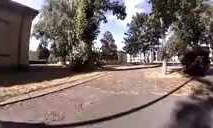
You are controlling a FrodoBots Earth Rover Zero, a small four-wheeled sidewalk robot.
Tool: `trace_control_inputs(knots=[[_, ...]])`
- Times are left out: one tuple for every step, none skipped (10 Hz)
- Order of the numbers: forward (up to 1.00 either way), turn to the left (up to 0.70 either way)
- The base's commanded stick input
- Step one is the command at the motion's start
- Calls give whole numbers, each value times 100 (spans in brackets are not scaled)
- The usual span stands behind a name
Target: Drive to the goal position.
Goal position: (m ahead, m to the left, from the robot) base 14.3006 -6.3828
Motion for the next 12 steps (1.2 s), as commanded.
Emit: trace_control_inputs(knots=[[70, 0], [70, 0], [70, 0], [70, 0], [70, 0], [70, 0], [70, 0], [70, 0], [70, 0], [70, 0], [70, 0], [70, 0]])
